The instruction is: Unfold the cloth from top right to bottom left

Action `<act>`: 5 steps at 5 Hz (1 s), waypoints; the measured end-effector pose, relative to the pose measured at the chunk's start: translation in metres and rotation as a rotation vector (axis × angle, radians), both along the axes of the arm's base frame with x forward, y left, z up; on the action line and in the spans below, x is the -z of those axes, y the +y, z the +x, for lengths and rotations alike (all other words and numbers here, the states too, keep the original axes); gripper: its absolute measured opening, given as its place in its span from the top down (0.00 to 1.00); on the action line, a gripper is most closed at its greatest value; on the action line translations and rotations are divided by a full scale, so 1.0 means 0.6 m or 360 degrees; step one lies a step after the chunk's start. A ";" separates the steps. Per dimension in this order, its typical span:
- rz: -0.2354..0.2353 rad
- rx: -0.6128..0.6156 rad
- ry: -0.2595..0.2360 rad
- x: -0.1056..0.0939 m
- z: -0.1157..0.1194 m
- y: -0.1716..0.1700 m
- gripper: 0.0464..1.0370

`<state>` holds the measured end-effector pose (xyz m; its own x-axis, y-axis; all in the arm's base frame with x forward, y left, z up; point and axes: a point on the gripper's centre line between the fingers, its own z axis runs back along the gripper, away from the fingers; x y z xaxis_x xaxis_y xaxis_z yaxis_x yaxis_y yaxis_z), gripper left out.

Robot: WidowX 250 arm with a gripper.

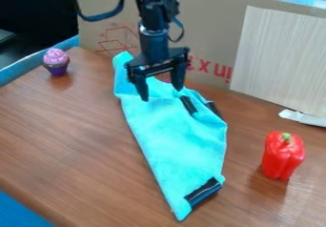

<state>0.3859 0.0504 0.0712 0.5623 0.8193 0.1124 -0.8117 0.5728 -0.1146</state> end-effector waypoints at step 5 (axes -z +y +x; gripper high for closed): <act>0.0119 -0.0010 0.0108 0.034 0.062 -0.017 0.04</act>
<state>0.4229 0.0400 0.0505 0.5656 0.8135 0.1355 -0.8196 0.5727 -0.0165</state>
